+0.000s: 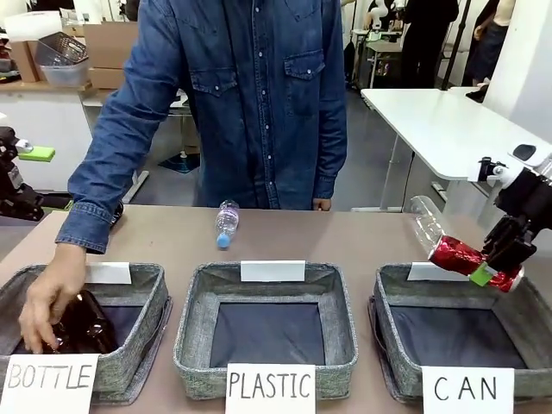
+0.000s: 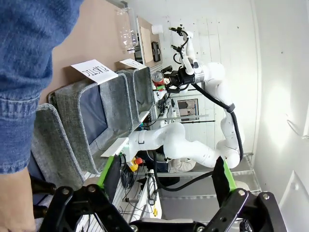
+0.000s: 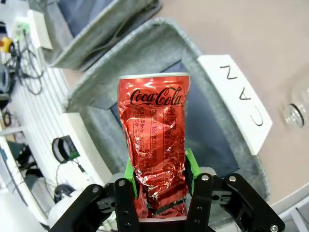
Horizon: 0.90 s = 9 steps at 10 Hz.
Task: Sort the can waste into the basket.
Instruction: Pick up the can waste from the table and place it in the right Fabric basket.
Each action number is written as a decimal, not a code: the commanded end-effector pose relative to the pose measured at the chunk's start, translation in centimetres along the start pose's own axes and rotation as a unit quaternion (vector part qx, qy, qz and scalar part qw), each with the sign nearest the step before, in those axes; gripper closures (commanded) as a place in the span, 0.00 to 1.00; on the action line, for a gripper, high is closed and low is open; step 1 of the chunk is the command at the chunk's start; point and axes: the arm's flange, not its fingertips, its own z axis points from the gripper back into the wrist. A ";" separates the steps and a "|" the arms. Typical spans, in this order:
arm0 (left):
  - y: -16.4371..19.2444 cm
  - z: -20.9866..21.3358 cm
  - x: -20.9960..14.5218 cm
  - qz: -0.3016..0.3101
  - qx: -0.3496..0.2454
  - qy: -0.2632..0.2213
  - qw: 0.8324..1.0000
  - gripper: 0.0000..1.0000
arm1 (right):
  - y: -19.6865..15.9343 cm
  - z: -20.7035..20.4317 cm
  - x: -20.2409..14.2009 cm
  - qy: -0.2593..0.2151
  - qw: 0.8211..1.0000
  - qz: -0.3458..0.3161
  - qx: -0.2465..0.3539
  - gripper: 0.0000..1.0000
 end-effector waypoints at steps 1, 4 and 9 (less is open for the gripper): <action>-0.2 -0.1 -0.1 -0.011 -0.008 0.000 1.000 0.00 | 2.6 -3.5 -3.1 0.014 1.000 0.014 -0.011 0.00; -0.2 -0.1 -0.1 -0.011 -0.008 0.000 1.000 0.00 | 2.4 -3.8 -2.9 0.014 1.000 0.017 -0.006 0.00; -0.2 -0.1 -0.1 -0.011 -0.008 0.000 1.000 0.00 | 2.0 -2.2 -1.2 -0.074 0.990 -0.081 0.091 0.00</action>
